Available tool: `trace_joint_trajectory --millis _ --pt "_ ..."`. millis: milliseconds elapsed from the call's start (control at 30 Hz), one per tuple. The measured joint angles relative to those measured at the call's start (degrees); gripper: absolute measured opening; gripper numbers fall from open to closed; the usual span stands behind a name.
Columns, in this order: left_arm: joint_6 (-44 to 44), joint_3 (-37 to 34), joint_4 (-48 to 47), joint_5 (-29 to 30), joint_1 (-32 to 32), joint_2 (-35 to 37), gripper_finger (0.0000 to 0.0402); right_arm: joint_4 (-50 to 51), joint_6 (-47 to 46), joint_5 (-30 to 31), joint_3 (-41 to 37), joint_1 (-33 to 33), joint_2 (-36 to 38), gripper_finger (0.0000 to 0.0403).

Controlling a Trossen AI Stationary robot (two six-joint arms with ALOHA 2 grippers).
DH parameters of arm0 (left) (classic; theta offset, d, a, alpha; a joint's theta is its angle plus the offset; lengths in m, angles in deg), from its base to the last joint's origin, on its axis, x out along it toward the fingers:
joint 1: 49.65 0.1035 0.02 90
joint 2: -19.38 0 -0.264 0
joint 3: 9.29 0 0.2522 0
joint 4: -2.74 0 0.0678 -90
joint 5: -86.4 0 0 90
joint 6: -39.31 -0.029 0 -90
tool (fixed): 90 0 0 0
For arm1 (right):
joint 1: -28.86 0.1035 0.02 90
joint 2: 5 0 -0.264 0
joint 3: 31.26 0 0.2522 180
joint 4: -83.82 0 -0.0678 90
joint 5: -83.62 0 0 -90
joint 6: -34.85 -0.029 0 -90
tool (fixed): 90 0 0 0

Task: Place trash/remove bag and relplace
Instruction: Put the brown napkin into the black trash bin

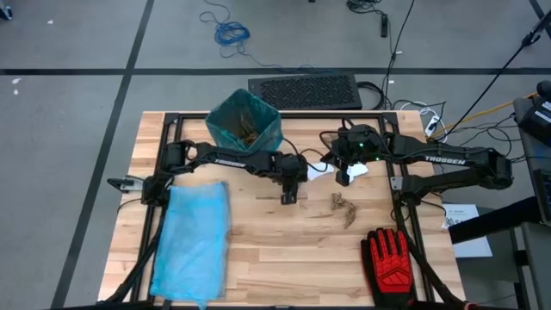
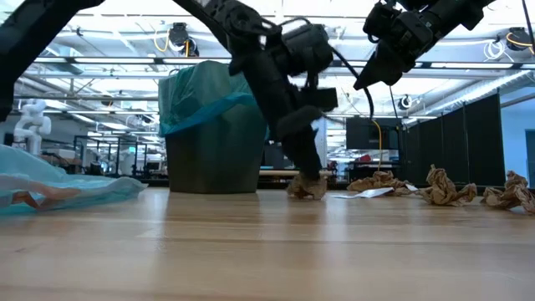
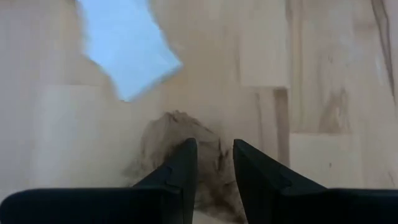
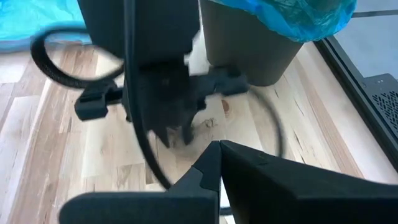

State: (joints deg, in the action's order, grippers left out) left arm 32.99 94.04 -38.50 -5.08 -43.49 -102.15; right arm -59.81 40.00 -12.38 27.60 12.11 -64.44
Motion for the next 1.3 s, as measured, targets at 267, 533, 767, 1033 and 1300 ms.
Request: trace_joint_trajectory --millis 267,533,767,1033,1300 --pt "0.05 0.25 2.35 -6.12 -0.08 -5.37 0.0099 0.06 0.00 -0.02 0.00 0.00 0.00 0.0000" --pt "-0.22 2.00 0.91 -2.38 -1.14 -3.15 0.0010 -0.02 0.00 -0.02 0.00 -0.02 0.00 0.0000" --pt "-0.64 5.38 1.17 -1.92 -1.08 1.84 0.0003 0.13 0.02 -0.02 0.00 -0.02 0.00 0.0000" --pt "-1.80 5.69 -2.41 3.83 -0.33 10.29 0.0001 -2.08 0.39 -0.31 0.36 0.00 0.20 0.0000" --pt "-1.74 5.62 -9.45 11.17 1.41 15.41 0.0000 -3.34 1.35 0.11 0.31 -0.02 1.53 0.0000"
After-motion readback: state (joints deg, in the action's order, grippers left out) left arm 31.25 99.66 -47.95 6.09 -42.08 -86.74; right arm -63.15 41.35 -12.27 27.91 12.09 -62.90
